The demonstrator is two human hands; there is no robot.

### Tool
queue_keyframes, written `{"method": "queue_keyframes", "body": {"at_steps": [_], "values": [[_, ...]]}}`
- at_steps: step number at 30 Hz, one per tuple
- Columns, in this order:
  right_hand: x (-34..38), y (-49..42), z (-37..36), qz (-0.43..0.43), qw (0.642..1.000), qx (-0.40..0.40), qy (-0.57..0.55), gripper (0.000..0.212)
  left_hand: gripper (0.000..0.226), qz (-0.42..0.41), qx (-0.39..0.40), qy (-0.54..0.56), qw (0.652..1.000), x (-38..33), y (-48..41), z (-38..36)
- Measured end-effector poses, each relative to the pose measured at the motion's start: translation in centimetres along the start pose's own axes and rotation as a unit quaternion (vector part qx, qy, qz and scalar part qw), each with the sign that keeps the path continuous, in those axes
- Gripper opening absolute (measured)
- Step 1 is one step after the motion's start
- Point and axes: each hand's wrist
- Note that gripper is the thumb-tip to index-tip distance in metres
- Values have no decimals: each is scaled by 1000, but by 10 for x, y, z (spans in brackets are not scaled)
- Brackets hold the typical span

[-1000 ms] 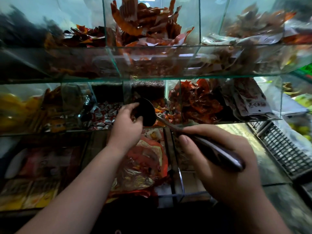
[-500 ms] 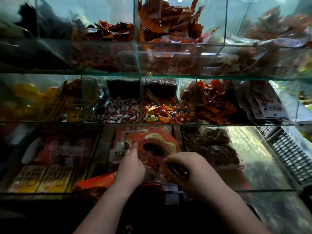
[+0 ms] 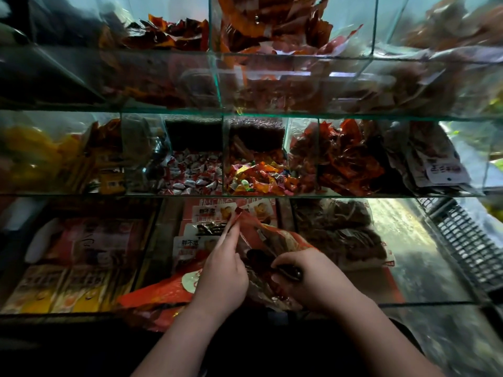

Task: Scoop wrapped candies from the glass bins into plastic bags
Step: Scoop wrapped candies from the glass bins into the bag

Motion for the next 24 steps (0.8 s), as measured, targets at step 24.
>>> {"method": "queue_keyframes", "body": {"at_steps": [24], "values": [[-5, 36, -5, 64, 991, -109, -53, 28, 69, 11, 2, 2, 1000, -10, 11, -3]]}}
Point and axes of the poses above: each hand's wrist, its own y-axis away from the middle knuckle, its own z-axis out of the back of the hand, x = y × z
